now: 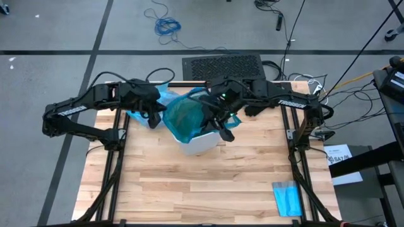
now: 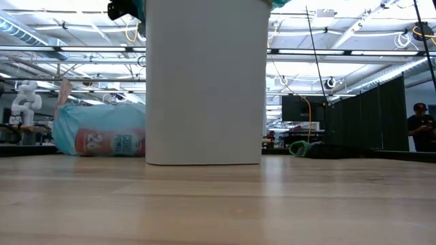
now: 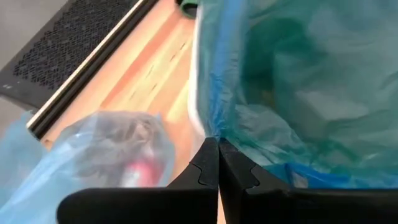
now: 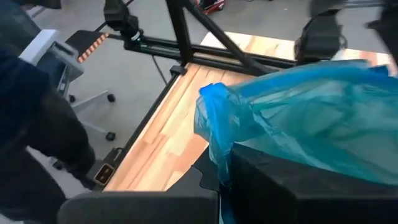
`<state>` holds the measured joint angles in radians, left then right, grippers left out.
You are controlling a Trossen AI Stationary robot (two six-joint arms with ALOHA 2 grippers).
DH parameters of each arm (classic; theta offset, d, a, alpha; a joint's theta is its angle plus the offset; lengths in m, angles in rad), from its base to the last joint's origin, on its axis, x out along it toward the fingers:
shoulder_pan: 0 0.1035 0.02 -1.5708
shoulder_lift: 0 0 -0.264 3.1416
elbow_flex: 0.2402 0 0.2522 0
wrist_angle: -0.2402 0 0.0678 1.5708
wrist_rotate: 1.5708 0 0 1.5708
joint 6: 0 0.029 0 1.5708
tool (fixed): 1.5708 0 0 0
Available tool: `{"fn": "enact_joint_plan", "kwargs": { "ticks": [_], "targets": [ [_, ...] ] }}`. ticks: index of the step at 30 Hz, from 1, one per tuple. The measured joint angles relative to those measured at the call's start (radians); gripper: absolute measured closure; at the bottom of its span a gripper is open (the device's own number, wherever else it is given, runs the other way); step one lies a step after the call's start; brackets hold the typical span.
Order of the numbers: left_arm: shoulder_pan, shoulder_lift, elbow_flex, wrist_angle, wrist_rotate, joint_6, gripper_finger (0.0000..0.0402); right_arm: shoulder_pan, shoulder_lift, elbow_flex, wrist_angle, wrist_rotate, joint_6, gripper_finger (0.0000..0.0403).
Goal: Place trash/remove bag and relplace
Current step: Insert the blue trash bag into the white trash bin
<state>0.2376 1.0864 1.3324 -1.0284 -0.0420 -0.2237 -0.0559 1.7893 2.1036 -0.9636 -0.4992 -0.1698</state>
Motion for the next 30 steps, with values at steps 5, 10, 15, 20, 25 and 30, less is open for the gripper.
{"fn": "enact_joint_plan", "kwargs": {
  "ticks": [5,10,15,20,25,30],
  "targets": [
    [0.001,-0.023,0.007,0.066,-0.075,0.001,0.0402,0.015,0.002,0.000,0.003,-0.001,0.001,0.0403],
    [0.025,-0.045,0.011,0.018,-0.137,-0.008,0.0402,0.019,0.002,0.000,0.008,0.000,0.008,0.0403],
    [0.056,-0.038,-0.014,0.005,-0.092,-0.007,0.0402,0.040,0.022,0.000,-0.013,0.000,0.009,0.0403],
    [0.063,-0.025,-0.088,0.070,-0.030,-0.029,0.0402,0.044,0.044,0.000,-0.018,0.001,0.009,0.0403],
    [0.063,-0.026,-0.151,0.211,0.027,-0.042,0.0402,0.045,0.042,-0.001,-0.075,0.019,-0.008,0.0403],
    [0.063,0.000,-0.182,0.298,0.034,-0.051,0.0402,0.045,0.043,-0.075,-0.118,0.029,-0.021,0.0403]
  ]
}}
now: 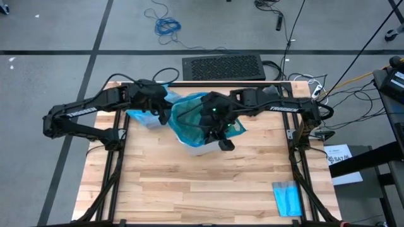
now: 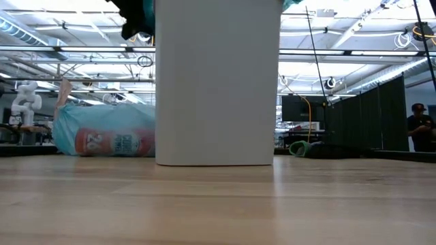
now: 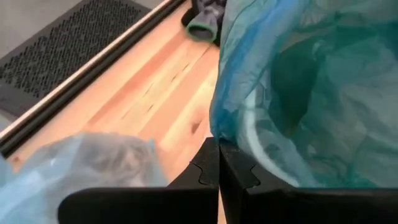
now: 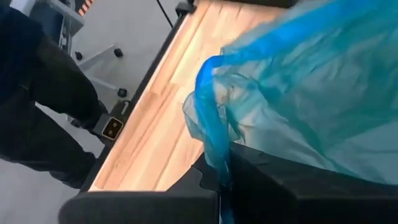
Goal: Place trash/remove bag and relplace
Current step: Insert the blue trash bag into the white trash bin
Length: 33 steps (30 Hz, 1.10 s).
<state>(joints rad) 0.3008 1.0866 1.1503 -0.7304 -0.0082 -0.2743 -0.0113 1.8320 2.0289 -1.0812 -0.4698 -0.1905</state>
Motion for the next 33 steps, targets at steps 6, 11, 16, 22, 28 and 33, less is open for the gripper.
{"fn": "enact_joint_plan", "kwargs": {
  "ticks": [6,11,16,22,28,33],
  "targets": [
    [0.007,0.064,0.000,0.082,0.009,0.025,0.0402,0.001,-0.001,-0.052,0.032,-0.005,0.005,0.0403],
    [0.009,0.073,0.009,0.088,0.044,0.018,0.0402,0.002,-0.008,-0.087,0.038,0.025,0.013,0.0402],
    [0.008,0.029,0.029,0.093,0.038,0.023,0.0402,0.023,-0.003,-0.097,0.042,0.085,0.020,0.0402],
    [0.008,0.010,0.029,0.076,0.034,0.045,0.0402,0.034,-0.006,-0.097,0.038,0.190,0.019,0.0402],
    [0.014,0.042,0.018,0.036,0.013,0.053,0.0402,0.018,-0.012,-0.097,0.041,0.160,0.032,0.0377],
    [0.014,0.060,0.018,0.045,0.003,0.076,0.0402,0.017,-0.022,-0.098,0.032,0.131,0.062,0.0315]
  ]
}}
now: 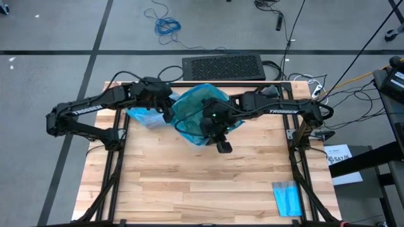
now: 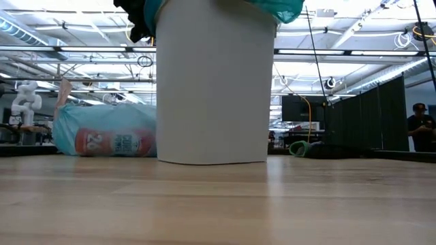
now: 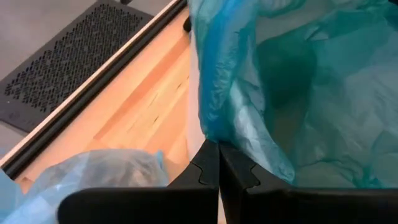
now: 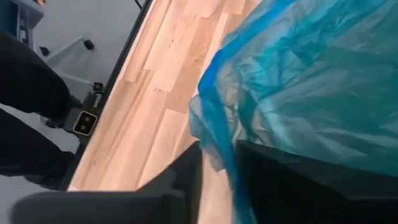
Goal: Place trash/remove bag and relplace
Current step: Insert the blue trash bag into the white trash bin
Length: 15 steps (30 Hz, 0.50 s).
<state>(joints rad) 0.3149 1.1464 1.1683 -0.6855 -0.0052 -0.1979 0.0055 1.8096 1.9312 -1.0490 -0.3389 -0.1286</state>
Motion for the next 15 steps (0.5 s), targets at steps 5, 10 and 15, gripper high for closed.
{"fn": "enact_joint_plan", "kwargs": {
  "ticks": [5,10,15],
  "targets": [
    [0.000,0.000,0.000,-0.001,-0.011,0.010,0.0402,0.001,-0.014,0.000,-0.025,-0.023,0.034,0.0244],
    [0.001,0.000,0.000,-0.001,-0.013,0.021,0.0402,0.009,-0.048,-0.001,-0.037,-0.026,0.032,0.0197],
    [0.002,0.000,-0.001,-0.004,-0.011,0.021,0.0402,0.010,-0.090,0.000,-0.062,-0.028,0.046,0.0184]
  ]
}}
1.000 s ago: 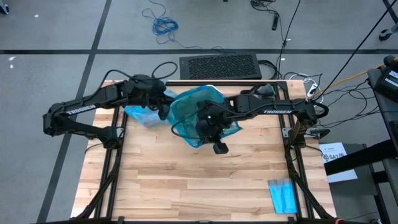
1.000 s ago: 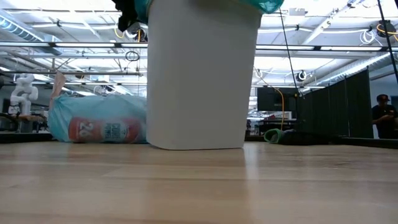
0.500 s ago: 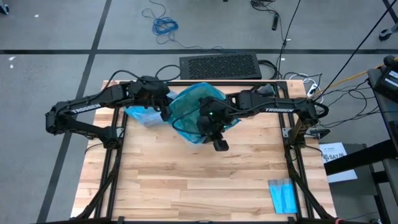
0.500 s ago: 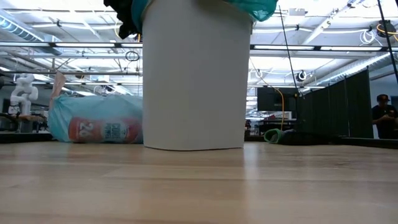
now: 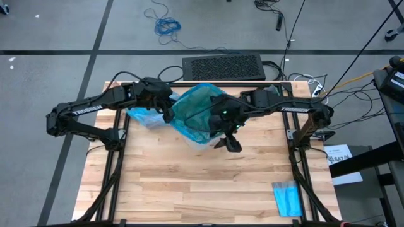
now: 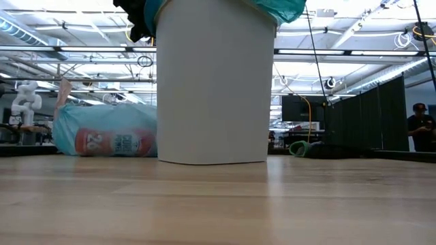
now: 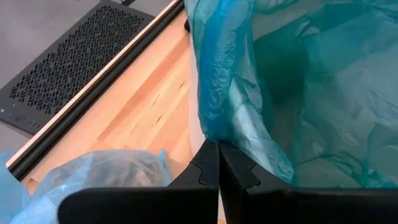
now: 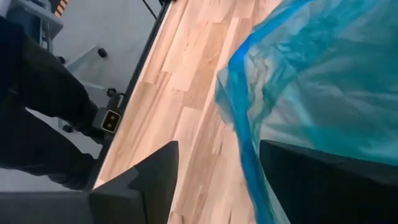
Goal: Place trash/remove bag and relplace
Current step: Insert the blue trash bag into the white trash bin
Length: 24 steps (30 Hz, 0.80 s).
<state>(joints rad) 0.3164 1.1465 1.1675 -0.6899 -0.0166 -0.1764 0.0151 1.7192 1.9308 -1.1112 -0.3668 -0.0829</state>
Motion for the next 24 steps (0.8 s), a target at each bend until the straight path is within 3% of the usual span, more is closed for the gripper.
{"fn": "enact_joint_plan", "kwargs": {
  "ticks": [5,8,14,18,24],
  "targets": [
    [0.000,0.000,0.000,-0.001,0.001,0.001,0.0402,0.000,-0.065,0.000,-0.029,0.004,0.035,0.0191],
    [0.000,0.000,0.000,-0.001,0.001,0.001,0.0402,0.000,-0.110,0.000,-0.022,0.058,0.063,0.0194],
    [0.000,0.000,0.000,0.000,0.003,0.001,0.0402,-0.008,-0.214,0.001,0.020,0.290,0.098,0.0195],
    [0.000,0.000,0.000,0.000,0.006,0.003,0.0402,-0.050,-0.252,0.002,0.083,0.530,0.087,0.0195],
    [0.000,0.000,0.000,0.003,0.006,0.002,0.0402,-0.208,-0.186,0.002,0.118,0.514,0.079,0.0195]
  ]
}}
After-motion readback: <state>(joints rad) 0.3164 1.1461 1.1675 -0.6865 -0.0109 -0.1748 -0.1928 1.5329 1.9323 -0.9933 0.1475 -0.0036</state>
